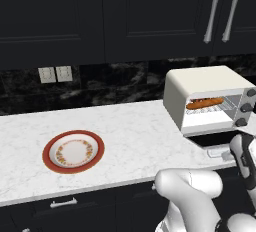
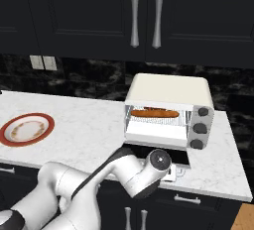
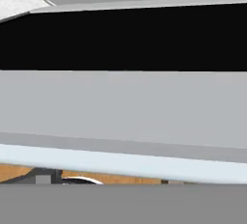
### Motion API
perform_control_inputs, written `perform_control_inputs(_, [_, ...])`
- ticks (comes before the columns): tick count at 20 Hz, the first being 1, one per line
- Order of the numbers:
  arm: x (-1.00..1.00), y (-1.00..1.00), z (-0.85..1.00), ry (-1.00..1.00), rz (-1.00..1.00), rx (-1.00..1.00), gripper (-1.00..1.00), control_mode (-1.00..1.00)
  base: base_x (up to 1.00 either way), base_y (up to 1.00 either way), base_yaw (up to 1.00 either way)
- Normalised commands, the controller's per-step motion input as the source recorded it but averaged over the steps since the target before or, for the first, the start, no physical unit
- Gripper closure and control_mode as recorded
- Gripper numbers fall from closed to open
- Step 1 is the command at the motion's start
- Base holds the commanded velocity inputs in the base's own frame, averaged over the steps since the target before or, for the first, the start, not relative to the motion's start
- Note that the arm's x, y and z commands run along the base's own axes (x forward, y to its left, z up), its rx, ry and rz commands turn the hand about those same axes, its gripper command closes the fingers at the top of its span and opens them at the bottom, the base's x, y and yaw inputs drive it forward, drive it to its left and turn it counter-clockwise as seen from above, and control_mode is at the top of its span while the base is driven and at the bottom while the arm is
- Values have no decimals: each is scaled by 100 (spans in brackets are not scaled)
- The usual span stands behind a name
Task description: Pick up the kebab skewer and baguette bread, and place them inside the toaster oven. Close the toaster oven door and start by setting the timer.
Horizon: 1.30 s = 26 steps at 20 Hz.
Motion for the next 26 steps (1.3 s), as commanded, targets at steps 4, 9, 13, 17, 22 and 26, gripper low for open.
perform_control_inputs(4, [100,48,28,-21,0,0,-100,-100,0,0,0])
perform_control_inputs(9, [100,81,4,-25,0,0,-100,-100,0,0,0])
perform_control_inputs(13, [100,96,0,-26,0,0,-100,-100,0,0,0])
perform_control_inputs(17, [100,99,0,-26,0,0,-100,-100,0,0,0])
perform_control_inputs(22, [100,32,12,-2,2,0,-100,-100,0,0,0])
perform_control_inputs(26, [96,1,72,21,7,0,-100,-100,0,0,0])
